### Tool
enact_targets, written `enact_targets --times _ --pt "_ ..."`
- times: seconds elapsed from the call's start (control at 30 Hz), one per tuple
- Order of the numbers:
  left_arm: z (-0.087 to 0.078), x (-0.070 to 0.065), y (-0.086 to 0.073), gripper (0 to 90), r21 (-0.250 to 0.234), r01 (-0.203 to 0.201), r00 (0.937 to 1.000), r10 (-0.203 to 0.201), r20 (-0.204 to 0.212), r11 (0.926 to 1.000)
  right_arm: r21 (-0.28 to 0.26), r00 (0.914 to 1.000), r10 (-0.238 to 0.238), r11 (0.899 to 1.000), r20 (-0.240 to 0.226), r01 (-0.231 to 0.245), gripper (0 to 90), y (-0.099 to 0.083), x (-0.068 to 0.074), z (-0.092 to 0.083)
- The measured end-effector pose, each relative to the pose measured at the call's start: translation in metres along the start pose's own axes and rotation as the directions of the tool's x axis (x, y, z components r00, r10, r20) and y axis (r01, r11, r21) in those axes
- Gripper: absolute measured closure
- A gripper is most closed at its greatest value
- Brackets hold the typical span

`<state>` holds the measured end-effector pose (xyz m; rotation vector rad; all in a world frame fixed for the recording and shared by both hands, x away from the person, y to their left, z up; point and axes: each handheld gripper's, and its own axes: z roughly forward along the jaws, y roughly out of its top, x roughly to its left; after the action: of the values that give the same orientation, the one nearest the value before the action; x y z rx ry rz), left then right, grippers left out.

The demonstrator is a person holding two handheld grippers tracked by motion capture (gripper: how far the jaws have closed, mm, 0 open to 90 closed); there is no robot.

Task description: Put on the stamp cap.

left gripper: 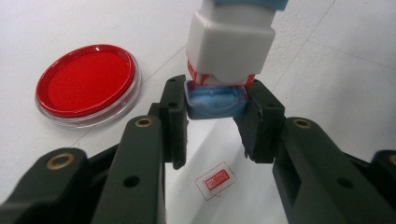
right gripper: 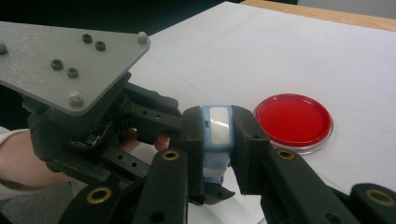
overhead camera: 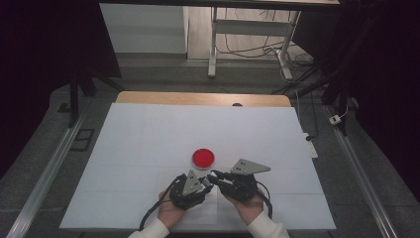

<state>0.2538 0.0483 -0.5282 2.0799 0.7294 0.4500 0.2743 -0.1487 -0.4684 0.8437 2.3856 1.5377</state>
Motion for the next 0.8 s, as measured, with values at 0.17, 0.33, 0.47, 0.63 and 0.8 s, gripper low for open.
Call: enact_targets --times 0.17,0.33,0.47,0.63,0.8 --pt "-0.0005 0.0000 0.0001 64.3 -0.003 0.000 1.0000 0.000 -0.003 1.0000 0.007 0.9999 0.009 1.000 0.010 -0.009 75.0 -0.0004 0.0020 0.0017" --pt "-0.0010 -0.0003 0.0002 64.2 -0.008 -0.001 0.9999 0.001 -0.011 1.0000 0.010 0.9997 0.017 1.000 0.017 -0.017 75.0 -0.0010 0.0020 0.0027" --pt "-0.0011 -0.0008 0.0001 64.3 -0.010 -0.006 0.9999 0.006 -0.015 0.9999 0.010 0.9997 0.019 1.000 0.016 -0.019 75.0 -0.0012 0.0025 0.0030" --pt "-0.0012 -0.0017 0.0002 64.3 -0.012 -0.012 0.9997 0.012 -0.019 0.9998 0.009 0.9996 0.024 1.000 0.013 -0.024 75.0 -0.0016 0.0018 0.0032" --pt "-0.0012 -0.0028 0.0001 64.3 -0.015 -0.019 0.9996 0.019 -0.022 0.9997 0.010 0.9995 0.028 1.000 0.017 -0.029 75.0 -0.0020 0.0015 0.0035"
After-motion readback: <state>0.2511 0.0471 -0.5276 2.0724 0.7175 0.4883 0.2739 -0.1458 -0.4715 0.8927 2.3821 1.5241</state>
